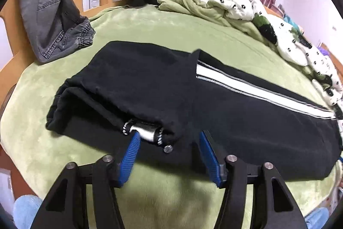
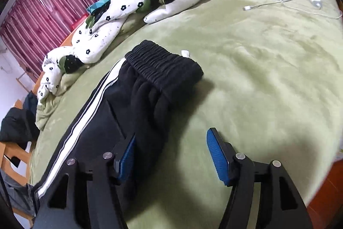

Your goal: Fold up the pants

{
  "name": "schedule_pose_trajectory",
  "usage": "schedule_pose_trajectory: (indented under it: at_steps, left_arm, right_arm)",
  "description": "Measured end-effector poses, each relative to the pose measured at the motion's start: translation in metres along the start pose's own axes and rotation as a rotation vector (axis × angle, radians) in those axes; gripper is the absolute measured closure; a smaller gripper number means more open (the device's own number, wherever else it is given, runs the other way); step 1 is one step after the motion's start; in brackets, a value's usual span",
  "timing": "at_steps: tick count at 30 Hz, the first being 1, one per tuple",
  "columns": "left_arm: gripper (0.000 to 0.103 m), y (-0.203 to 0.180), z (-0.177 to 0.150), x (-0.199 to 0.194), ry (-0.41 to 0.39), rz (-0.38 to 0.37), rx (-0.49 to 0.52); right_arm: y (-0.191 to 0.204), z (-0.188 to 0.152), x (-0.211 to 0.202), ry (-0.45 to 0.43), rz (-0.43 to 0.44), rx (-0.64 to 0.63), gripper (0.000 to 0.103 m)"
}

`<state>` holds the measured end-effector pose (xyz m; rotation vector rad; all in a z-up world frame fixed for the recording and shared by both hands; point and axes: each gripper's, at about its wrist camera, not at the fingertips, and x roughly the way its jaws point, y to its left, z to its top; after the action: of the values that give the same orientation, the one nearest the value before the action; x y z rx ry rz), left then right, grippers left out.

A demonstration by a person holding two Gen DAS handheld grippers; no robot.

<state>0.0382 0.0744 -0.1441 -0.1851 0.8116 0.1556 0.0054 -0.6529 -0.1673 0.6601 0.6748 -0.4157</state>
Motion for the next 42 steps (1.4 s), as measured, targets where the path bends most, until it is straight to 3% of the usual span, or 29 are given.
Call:
schedule_pose_trajectory:
  at_steps: [1, 3, 9, 10, 18, 21, 23, 25, 35, 36, 37, 39, 42]
  left_arm:
    - [0.080, -0.002, -0.001, 0.003, -0.004, 0.033, 0.019]
    - [0.083, -0.002, 0.001, 0.006, -0.033, 0.060, 0.039]
    - [0.088, 0.040, 0.045, 0.003, -0.132, 0.008, -0.047]
    - [0.093, 0.048, 0.057, 0.005, -0.146, 0.007, -0.054]
    - [0.093, 0.090, 0.112, 0.034, -0.164, 0.002, -0.084]
    - [0.089, 0.107, 0.117, 0.041, -0.143, -0.040, -0.115]
    - [0.058, 0.116, 0.118, 0.046, -0.145, -0.028, -0.125]
    - [0.045, 0.122, 0.120, 0.052, -0.154, -0.020, -0.128]
    - [0.046, 0.127, 0.152, 0.116, -0.006, -0.060, -0.128]
    - [0.052, 0.125, 0.154, 0.122, 0.005, -0.067, -0.127]
    - [0.079, 0.123, 0.156, 0.126, 0.008, -0.076, -0.130]
    - [0.086, 0.120, 0.159, 0.124, -0.038, -0.067, -0.138]
    - [0.087, 0.118, 0.168, 0.107, -0.136, -0.073, -0.129]
  right_arm:
    - [0.004, -0.005, -0.011, -0.015, -0.013, -0.010, 0.040]
    - [0.013, -0.015, -0.030, -0.038, -0.026, -0.030, 0.040]
    - [0.069, -0.039, -0.051, 0.019, -0.029, -0.154, 0.040]
    - [0.081, -0.043, -0.053, 0.019, -0.029, -0.178, 0.040]
    - [0.172, -0.082, -0.040, 0.077, 0.060, -0.277, 0.040]
    - [0.201, -0.101, -0.030, 0.101, 0.067, -0.335, 0.040]
    - [0.214, -0.109, -0.024, 0.107, 0.065, -0.366, 0.040]
    - [0.227, -0.116, -0.016, 0.119, 0.068, -0.389, 0.040]
    - [0.269, -0.127, 0.016, 0.176, 0.091, -0.435, 0.040]
    - [0.272, -0.127, 0.019, 0.179, 0.089, -0.441, 0.040]
    - [0.278, -0.127, 0.022, 0.181, 0.085, -0.449, 0.040]
    - [0.286, -0.125, 0.026, 0.179, 0.084, -0.462, 0.040]
    - [0.299, -0.116, 0.027, 0.157, 0.087, -0.495, 0.040]
